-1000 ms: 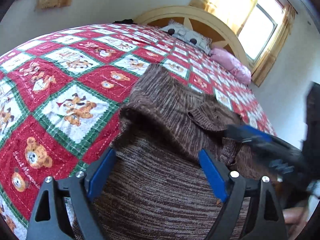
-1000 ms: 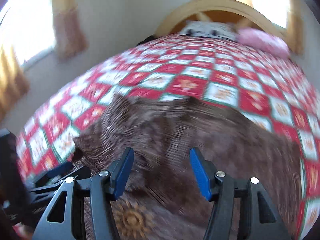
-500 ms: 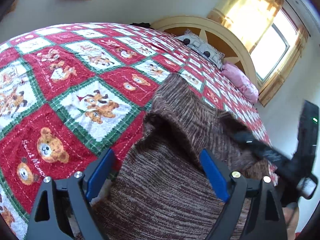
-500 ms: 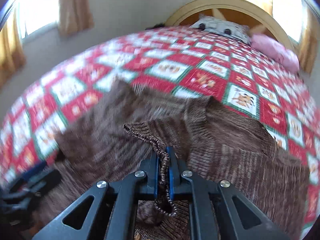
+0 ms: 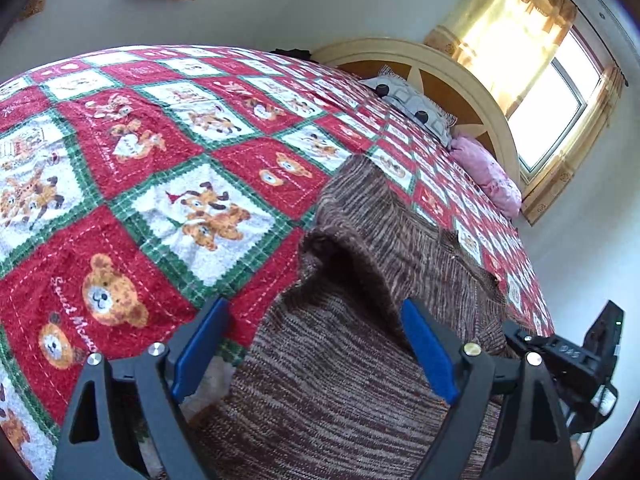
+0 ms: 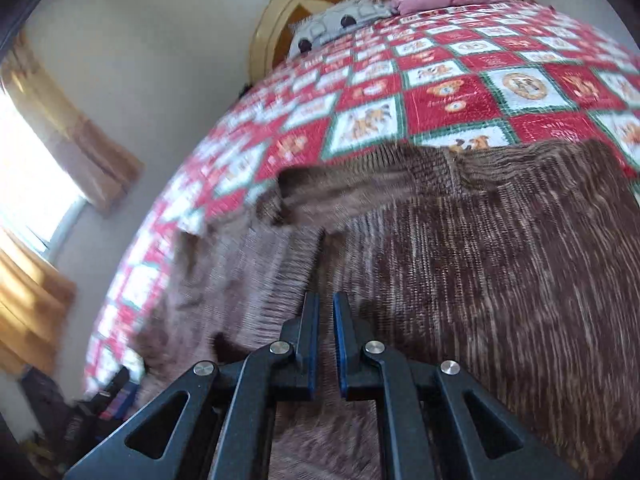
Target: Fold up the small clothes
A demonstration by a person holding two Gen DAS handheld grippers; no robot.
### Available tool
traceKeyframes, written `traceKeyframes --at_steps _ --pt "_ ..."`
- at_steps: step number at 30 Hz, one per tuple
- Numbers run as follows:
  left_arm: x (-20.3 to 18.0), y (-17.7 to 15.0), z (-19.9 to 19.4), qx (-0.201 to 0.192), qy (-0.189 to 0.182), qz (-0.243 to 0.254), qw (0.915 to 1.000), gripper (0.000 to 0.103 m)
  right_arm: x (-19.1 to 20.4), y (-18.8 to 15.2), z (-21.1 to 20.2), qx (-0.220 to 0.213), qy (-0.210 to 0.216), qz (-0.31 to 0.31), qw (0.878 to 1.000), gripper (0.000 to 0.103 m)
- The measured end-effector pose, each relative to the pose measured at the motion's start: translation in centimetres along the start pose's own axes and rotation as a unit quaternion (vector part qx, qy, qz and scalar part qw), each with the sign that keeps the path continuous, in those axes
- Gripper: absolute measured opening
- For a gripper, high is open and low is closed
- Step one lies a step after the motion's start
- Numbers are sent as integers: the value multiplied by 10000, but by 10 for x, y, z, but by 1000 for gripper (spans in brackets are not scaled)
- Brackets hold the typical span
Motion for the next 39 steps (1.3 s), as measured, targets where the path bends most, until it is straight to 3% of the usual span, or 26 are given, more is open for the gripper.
traceKeyframes --at_steps 4,5,6,8,9,11,13,15,17,23,30,35,39 --pt "0 0 0 2 10 7 10000 91 17 -7 -15 161 281 -41 9995 11" --pt "0 0 1 4 10 9 10000 91 23 -10 -18 192 339 -114 9992 22" --pt "0 1 1 4 8 7 10000 91 30 -14 -21 184 371 -222 9989 43" --pt "0 0 1 0 10 4 10000 91 39 -20 -27 93 394 -343 9986 71" --pt "-1 0 2 2 9 4 10000 91 41 -22 -28 51 427 -376 9984 72" --pt "-1 0 2 9 9 15 10000 91 51 -29 -27 28 356 -587 9976 72" --pt "-2 0 2 9 11 18 10000 92 57 -38 -22 -4 -9 -1005 9949 67" --pt "-2 0 3 6 9 15 10000 92 62 -47 -13 53 -351 -1356 9901 33" --pt "-2 0 2 3 10 12 10000 92 59 -55 -2 256 -598 -1478 9869 14" --pt "-1 0 3 0 18 15 10000 92 45 -60 -20 13 -709 -1377 9879 8" --pt "-2 0 3 -8 20 6 10000 92 21 -65 -14 374 -316 -727 9962 9" --pt "-2 0 4 -13 18 5 10000 92 16 -81 -35 321 -772 -947 9920 8" --pt "-3 0 5 -6 50 28 10000 92 11 -78 -55 137 -733 -757 9943 9"
Point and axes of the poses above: each gripper's, at about its wrist camera, not at the fingertips, and z roughly the way its jaws point, x to its left, y to its top, the point moved 7 cm from there along z, roughly the way its jaws point, and after that the axes turned 12 degrees about -y, right-handed, at the moved point
